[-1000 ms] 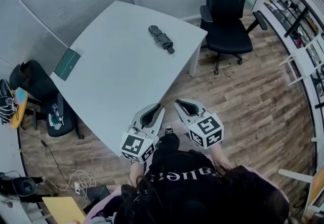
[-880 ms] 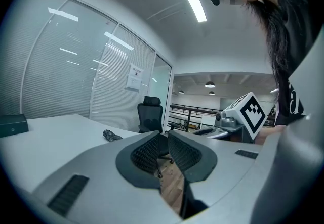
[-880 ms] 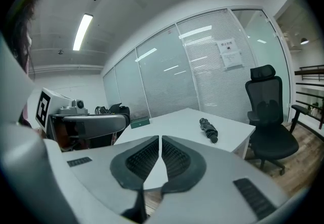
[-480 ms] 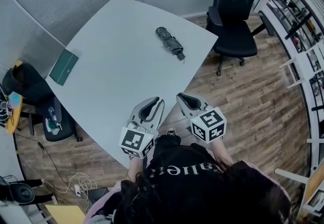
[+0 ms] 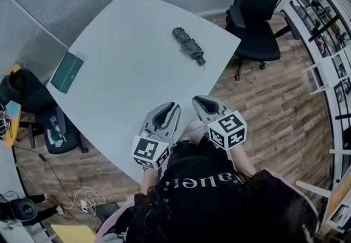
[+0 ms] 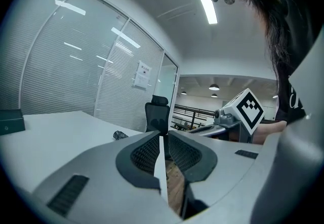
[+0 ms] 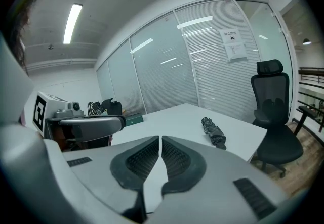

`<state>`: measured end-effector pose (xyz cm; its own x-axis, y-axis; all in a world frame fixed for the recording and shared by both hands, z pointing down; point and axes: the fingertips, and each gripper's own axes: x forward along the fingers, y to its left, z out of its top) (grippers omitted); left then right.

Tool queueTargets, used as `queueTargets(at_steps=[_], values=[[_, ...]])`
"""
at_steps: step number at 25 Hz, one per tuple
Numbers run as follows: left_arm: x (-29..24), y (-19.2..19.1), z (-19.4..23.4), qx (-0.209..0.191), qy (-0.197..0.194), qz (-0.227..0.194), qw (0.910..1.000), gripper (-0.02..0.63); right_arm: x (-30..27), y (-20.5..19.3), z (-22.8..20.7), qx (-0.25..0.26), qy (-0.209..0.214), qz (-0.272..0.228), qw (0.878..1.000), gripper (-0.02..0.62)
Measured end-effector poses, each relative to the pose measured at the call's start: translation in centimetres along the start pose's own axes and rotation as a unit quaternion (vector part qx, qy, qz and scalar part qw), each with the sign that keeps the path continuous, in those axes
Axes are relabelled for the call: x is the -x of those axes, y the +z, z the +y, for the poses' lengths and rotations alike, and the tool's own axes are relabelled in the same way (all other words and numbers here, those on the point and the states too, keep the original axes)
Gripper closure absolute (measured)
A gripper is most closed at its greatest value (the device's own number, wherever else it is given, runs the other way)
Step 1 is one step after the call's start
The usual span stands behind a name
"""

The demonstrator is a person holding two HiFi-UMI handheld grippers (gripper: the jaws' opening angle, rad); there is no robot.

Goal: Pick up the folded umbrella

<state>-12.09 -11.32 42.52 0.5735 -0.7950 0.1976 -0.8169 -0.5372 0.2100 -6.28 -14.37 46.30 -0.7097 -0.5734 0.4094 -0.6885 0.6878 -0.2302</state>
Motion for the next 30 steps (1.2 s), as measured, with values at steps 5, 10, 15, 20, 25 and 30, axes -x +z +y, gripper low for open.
queueTargets(at_steps=[5,10,15,20,25,30], values=[[-0.3,0.2,0.7,0.005,0.001,-0.001,1.0,0.534,-0.7,0.5,-0.3,0.002,0.001,0.003,1.0,0.563],[-1.3,0.0,1.2,0.007,0.009,0.006,0.9999,0.534,-1.9,0.9,-1.4,0.004,0.01,0.006,1.0,0.563],[-2.8,0.3,2.6,0.012,0.029,0.006,0.9995,0.534,-3.7,1.4,-3.6,0.002,0.021,0.014,1.0,0.563],[-5.0,0.5,4.0,0.02,0.053,0.01,0.9983,0.534,-6.0,1.9,-6.4,0.007,0.035,0.028,0.999,0.563],[-7.7,1.0,5.0,0.027,0.077,0.011,0.9966,0.534,-8.4,2.6,-10.1,0.015,0.042,0.035,0.998,0.563],[-9.8,1.8,6.7,0.025,0.107,0.011,0.9939,0.534,-11.2,2.7,-13.7,0.032,0.055,0.058,0.996,0.561]])
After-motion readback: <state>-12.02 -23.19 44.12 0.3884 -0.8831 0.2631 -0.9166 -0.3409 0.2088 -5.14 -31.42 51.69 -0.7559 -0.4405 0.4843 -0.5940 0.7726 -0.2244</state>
